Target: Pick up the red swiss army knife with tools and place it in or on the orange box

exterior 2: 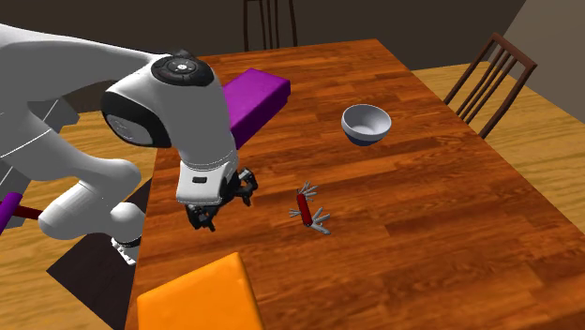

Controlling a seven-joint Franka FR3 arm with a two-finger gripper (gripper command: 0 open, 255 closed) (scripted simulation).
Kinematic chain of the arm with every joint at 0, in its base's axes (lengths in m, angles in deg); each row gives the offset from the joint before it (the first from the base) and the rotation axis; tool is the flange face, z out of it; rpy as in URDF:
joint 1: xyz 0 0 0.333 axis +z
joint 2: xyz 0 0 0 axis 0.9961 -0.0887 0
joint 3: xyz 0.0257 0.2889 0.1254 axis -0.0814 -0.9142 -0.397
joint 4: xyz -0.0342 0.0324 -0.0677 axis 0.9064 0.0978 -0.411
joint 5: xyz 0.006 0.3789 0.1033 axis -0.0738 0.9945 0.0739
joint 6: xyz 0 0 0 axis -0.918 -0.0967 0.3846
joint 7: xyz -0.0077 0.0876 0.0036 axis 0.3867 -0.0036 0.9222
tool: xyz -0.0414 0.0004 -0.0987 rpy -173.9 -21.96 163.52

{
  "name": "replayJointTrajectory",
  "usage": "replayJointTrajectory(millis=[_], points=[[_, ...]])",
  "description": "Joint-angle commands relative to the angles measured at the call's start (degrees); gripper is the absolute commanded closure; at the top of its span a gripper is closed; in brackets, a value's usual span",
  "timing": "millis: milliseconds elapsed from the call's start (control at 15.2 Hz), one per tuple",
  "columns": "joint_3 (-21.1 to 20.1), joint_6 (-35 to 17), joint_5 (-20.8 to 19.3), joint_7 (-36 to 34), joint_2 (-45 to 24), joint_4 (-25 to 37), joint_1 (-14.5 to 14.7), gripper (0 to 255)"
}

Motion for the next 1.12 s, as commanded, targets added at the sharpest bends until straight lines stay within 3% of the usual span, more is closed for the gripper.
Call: replayJointTrajectory(millis=[0,660,1056], points=[[-1.7,0.0,0.4,-4.5,-3.8,4.1,-0.3,0],[-7.9,-0.4,-3.1,-25.7,-25.5,26.7,-0.3,0],[-7.8,-4.2,-3.2,-26.1,-25.8,23.2,-0.2,0]])
